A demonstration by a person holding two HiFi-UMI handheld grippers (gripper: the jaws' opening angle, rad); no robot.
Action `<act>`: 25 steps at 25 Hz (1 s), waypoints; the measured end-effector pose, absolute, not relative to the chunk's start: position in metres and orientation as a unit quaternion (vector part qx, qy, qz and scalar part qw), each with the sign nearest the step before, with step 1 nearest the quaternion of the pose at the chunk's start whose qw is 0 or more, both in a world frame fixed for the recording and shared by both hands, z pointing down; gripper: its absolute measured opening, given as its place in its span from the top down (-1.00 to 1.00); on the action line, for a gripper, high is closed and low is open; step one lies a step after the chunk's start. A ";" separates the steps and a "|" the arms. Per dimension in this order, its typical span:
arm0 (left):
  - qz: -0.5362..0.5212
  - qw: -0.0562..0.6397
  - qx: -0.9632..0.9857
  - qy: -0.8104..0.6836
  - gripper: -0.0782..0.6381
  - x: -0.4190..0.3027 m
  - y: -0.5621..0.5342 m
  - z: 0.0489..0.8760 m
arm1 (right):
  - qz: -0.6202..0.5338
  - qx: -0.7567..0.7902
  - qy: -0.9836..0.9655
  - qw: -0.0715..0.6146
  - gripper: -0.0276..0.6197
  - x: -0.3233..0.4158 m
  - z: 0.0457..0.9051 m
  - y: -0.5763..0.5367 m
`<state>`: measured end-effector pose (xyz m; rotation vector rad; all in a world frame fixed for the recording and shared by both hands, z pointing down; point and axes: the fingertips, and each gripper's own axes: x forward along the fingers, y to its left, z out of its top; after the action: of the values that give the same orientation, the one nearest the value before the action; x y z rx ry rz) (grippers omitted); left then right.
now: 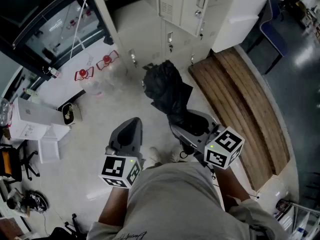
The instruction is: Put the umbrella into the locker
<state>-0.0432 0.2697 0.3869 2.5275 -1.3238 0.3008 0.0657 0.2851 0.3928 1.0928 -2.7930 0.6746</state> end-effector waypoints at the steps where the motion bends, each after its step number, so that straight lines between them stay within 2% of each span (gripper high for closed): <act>1: 0.107 0.138 0.874 -0.455 0.73 -0.042 0.271 0.388 | 0.224 0.357 -0.906 0.032 0.20 0.066 0.394 0.287; 25: 0.107 0.143 0.885 -0.430 0.73 -0.093 0.251 0.388 | 0.231 0.356 -0.904 0.043 0.20 -0.012 0.396 0.273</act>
<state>-0.0927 0.2510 0.3879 2.5526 -1.2413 0.3078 -0.0117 0.2731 0.3957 1.0885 -2.7660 0.7076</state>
